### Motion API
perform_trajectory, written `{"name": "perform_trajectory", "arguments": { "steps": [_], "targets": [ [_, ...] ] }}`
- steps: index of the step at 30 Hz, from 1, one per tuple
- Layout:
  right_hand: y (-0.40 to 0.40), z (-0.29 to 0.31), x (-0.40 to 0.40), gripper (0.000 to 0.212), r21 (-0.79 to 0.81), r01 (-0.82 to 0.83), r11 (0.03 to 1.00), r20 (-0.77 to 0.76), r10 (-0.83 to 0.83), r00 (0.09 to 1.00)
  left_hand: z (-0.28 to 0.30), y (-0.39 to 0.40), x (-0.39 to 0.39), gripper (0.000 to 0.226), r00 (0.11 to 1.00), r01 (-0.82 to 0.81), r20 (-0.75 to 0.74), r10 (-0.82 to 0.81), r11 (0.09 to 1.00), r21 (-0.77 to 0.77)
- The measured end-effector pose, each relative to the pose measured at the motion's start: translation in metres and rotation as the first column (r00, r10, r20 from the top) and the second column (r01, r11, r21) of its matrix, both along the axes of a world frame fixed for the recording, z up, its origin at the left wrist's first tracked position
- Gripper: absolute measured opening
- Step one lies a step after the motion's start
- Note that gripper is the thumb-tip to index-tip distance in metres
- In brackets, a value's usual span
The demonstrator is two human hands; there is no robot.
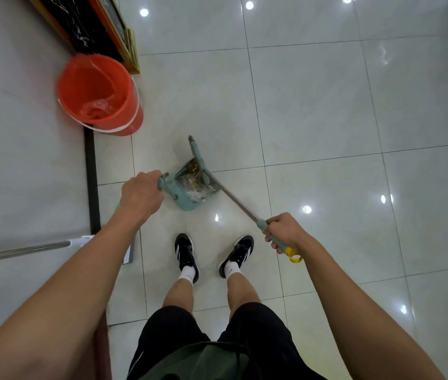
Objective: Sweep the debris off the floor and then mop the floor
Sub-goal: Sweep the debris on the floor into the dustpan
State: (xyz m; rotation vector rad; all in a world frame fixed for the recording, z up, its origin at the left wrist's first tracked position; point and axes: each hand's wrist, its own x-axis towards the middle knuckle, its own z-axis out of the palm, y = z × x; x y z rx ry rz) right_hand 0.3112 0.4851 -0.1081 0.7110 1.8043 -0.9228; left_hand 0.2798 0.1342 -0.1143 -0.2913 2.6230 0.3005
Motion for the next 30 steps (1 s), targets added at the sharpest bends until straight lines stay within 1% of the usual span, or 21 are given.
{"name": "perform_trajectory", "arguments": {
  "steps": [5,10,13,16,19,21,23,25,30],
  "targets": [
    [0.012,0.018,0.003,0.029,0.0,0.096,0.995,-0.015,-0.096,0.995,0.011,-0.013,0.002,0.005,0.999,-0.004,-0.033,0.005,1.0,0.015],
    [0.017,0.021,0.007,0.031,0.068,0.072,0.995,-0.107,-0.064,0.992,0.019,-0.024,0.015,0.005,0.999,0.021,-0.048,-0.02,1.0,0.008],
    [0.013,0.016,0.004,0.028,0.125,0.006,0.992,-0.158,0.014,0.987,0.022,-0.035,0.018,0.007,0.999,-0.004,-0.043,0.003,1.0,-0.014],
    [0.004,0.004,0.001,0.033,0.211,-0.113,0.971,-0.181,0.153,0.972,0.02,-0.044,0.02,0.009,0.999,-0.026,-0.03,0.025,0.999,-0.035],
    [-0.008,-0.004,0.0,0.038,0.306,-0.28,0.91,-0.155,0.338,0.928,0.016,-0.046,0.021,0.008,1.0,-0.025,-0.017,0.024,0.999,-0.032],
    [-0.02,-0.007,0.004,0.038,0.303,-0.335,0.892,-0.116,0.383,0.916,0.014,-0.046,0.021,0.006,1.0,-0.016,-0.023,0.015,1.0,-0.026],
    [-0.031,-0.011,0.011,0.03,0.242,-0.306,0.921,-0.08,0.333,0.94,0.012,-0.046,0.02,0.006,0.999,-0.008,-0.034,0.007,1.0,-0.012],
    [-0.037,-0.011,0.02,0.026,0.174,-0.231,0.957,-0.048,0.243,0.969,0.011,-0.045,0.02,0.006,1.0,-0.007,-0.031,0.006,1.0,-0.011],
    [-0.03,0.003,0.029,0.021,0.033,-0.057,0.998,-0.031,0.058,0.998,0.018,-0.036,0.018,0.004,0.999,0.04,-0.027,-0.04,0.999,-0.018]
  ]
}}
